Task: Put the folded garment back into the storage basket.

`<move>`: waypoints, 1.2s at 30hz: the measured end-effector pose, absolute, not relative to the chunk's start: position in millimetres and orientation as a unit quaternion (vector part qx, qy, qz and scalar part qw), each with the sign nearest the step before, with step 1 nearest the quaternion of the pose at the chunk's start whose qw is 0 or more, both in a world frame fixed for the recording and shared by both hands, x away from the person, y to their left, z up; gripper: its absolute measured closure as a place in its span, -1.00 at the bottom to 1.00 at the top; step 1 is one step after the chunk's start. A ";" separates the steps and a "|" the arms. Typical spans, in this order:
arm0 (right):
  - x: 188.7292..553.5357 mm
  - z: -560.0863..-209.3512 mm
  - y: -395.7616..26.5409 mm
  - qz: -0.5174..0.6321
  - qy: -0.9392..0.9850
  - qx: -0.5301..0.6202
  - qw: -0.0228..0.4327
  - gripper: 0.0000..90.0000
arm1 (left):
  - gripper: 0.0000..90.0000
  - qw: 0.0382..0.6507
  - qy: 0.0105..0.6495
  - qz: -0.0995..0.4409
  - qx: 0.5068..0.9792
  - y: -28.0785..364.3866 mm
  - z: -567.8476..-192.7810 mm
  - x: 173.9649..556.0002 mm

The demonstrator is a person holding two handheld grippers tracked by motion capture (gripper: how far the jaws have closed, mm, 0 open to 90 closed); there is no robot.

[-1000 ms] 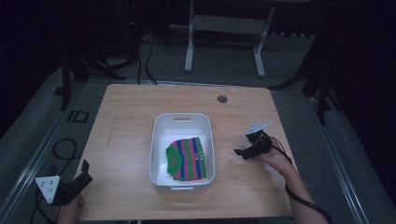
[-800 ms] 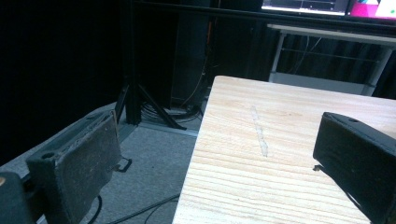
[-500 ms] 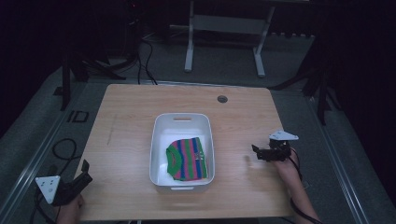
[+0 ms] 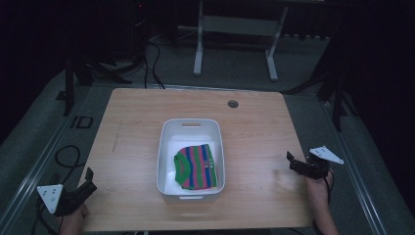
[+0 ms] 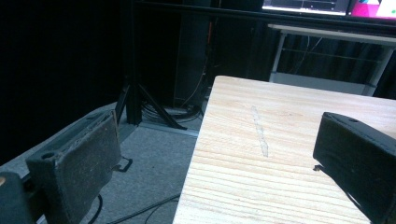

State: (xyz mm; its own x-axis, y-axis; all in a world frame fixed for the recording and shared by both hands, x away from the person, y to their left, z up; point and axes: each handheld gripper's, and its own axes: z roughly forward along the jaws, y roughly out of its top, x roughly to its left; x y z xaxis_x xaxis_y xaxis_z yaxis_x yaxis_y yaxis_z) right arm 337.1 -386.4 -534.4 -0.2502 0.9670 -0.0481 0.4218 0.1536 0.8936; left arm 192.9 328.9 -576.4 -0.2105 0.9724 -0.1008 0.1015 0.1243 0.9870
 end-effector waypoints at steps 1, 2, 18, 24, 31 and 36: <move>334.5 -534.4 -389.0 0.402 0.674 0.515 0.345 -0.78 | -0.97 0.444 0.604 0.490 0.444 328.8 -576.4 192.9; 332.2 -534.7 -391.2 0.398 0.670 0.519 0.351 -0.78 | -0.97 0.444 0.604 0.490 0.444 328.9 -576.4 192.9; 300.2 -549.2 -402.5 0.407 0.650 0.524 0.370 -0.78 | -0.97 0.445 0.605 0.489 0.444 329.1 -576.4 193.0; 291.1 -552.5 -404.9 0.407 0.643 0.531 0.372 -0.78 | -0.97 0.444 0.605 0.490 0.445 328.9 -576.4 193.0; 281.0 -554.5 -405.4 0.417 0.635 0.524 0.386 -0.78 | -0.97 0.445 0.604 0.490 0.444 328.9 -576.4 192.9; 281.2 -556.7 -407.5 0.422 0.633 0.525 0.381 -0.78 | -0.97 0.445 0.604 0.490 0.444 328.9 -576.4 192.9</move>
